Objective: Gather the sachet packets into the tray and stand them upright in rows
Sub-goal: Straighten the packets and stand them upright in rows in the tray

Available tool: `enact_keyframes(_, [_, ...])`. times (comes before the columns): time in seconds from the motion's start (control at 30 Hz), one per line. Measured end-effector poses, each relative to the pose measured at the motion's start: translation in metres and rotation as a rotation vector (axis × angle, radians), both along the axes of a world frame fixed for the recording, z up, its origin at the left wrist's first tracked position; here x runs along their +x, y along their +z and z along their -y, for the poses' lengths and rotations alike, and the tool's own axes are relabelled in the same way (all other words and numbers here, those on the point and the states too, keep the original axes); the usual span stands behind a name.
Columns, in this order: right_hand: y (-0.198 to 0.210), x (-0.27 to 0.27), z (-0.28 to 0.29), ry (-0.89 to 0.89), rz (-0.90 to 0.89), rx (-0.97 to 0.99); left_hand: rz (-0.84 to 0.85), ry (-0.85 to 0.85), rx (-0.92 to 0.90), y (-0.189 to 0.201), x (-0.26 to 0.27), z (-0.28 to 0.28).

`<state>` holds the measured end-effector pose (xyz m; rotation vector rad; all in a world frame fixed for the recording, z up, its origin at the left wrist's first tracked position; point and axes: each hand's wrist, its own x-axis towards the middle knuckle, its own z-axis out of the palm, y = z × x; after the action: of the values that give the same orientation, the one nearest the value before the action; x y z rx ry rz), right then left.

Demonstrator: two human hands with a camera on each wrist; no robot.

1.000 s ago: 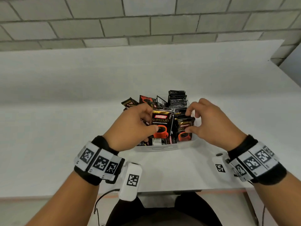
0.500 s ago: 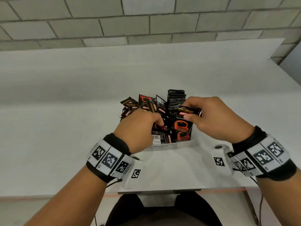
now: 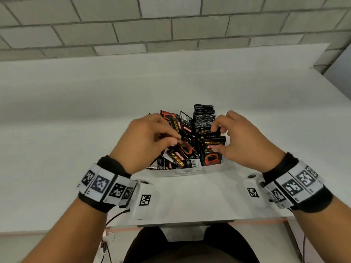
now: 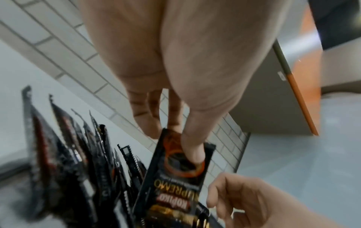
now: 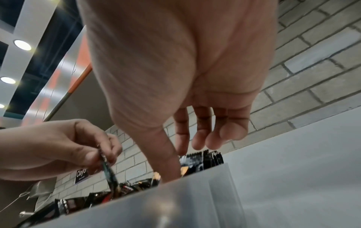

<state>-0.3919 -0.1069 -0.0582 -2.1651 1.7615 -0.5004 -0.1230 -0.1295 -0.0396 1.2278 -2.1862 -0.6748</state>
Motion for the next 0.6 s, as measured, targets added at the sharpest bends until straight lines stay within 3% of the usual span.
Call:
enact_keyframes(0.1, [0.010,-0.002,-0.003,0.059,0.090,-0.034,-0.211,0.163,0.154,0.008,0.001,-0.001])
enact_keyframes(0.23, [0.029,0.014,-0.015,0.175,0.428,0.012,-0.511,0.101,0.476,0.014,-0.009,-0.009])
enact_keyframes(0.3, [0.029,0.021,-0.018,0.159,0.545,0.007,-0.539,0.046,0.507,0.014,-0.017,-0.011])
enact_keyframes(0.37, [0.028,0.019,-0.016,0.104,0.613,0.012,-0.285,-0.029,0.370,0.009,-0.018,-0.010])
enact_keyframes(0.47, [0.025,0.005,-0.009,0.090,0.482,0.005,0.391,-0.270,0.073,0.002,-0.014,-0.010])
enact_keyframes(0.53, [0.022,-0.005,-0.005,0.123,0.361,-0.003,0.619,-0.376,0.085,-0.003,-0.014,-0.008])
enact_keyframes(0.6, [0.020,-0.010,-0.004,0.148,0.251,-0.013,0.746,-0.416,0.126,-0.004,-0.015,-0.006])
